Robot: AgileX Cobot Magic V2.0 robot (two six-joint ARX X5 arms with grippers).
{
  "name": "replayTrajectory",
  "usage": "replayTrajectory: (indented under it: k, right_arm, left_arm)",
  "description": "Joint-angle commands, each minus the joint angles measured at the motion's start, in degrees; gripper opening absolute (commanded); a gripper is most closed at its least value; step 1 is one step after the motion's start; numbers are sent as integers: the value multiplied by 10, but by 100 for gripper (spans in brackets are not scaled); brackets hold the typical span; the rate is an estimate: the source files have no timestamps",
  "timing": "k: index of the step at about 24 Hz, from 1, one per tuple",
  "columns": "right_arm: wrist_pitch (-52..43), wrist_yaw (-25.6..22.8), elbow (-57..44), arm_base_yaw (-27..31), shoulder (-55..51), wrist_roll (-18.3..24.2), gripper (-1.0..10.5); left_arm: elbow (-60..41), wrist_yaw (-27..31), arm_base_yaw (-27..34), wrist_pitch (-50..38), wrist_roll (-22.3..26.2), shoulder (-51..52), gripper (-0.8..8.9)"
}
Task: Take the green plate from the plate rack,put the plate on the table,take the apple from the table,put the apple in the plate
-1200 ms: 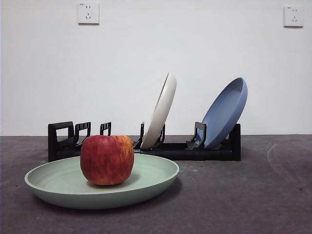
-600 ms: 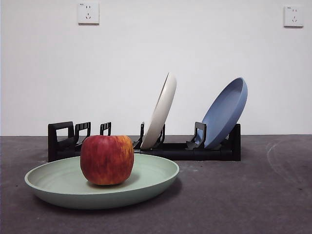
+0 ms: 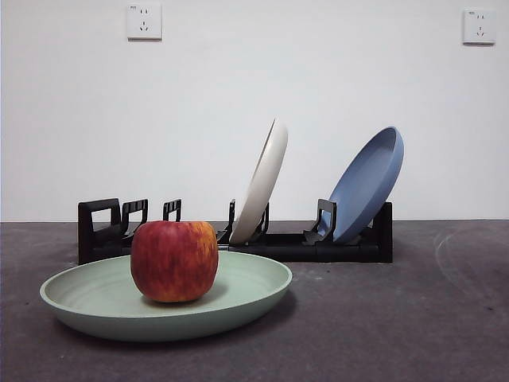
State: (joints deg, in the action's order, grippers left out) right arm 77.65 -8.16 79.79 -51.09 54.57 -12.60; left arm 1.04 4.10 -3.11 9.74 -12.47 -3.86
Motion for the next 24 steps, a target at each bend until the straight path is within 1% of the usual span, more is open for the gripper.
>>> replayTrajectory:
  k: [1, 2, 4, 6, 7, 8, 9, 10, 13, 17, 20, 22, 24]
  right_arm:
    - [-47, -57, -6, 14, -1, 22, 0]
    - [-83, -73, -10, 22, -3, 33, 1]
    - [-173, -93, -28, 45, -12, 77, 1]
    - [-268, -90, -61, 81, -22, 155, 0]
    - [-303, -82, -79, 99, -28, 186, 1]
    - [-335, -64, -102, 120, -34, 218, 0]
    - [-370, -35, -138, 154, -45, 246, 0]
    - [-404, -10, -178, 192, -56, 248, 0]
    - [-517, 55, -316, 311, -99, 207, 1]
    - [-682, 137, -461, 394, -146, 184, 1]
    - [-799, 148, -564, 437, -193, 161, 0]
    - [-847, 147, -621, 459, -230, 146, 0]
    - [-864, 146, -666, 478, -269, 138, 1]
  left_arm:
    - [-4, 0, 2, -4, 7, -3, -3]
    - [-4, 0, 2, -4, 7, -4, -3]
    - [-4, 0, 2, -4, 7, -5, -3]
    - [-4, 0, 2, -4, 7, -6, -3]
    - [-4, 0, 2, -4, 7, -7, -3]
    - [-4, 0, 2, -4, 7, -7, -3]
    - [-4, 0, 2, -4, 7, -7, -3]
    - [-4, 0, 2, -4, 7, -7, -3]
    - [-4, 0, 2, -4, 7, -7, -3]
    - [-4, 0, 2, -4, 7, -7, -3]
    - [-4, 0, 2, -4, 7, -7, -3]
    - [-4, 0, 2, -4, 7, -7, -3]
    - [-4, 0, 2, -4, 7, -7, -3]
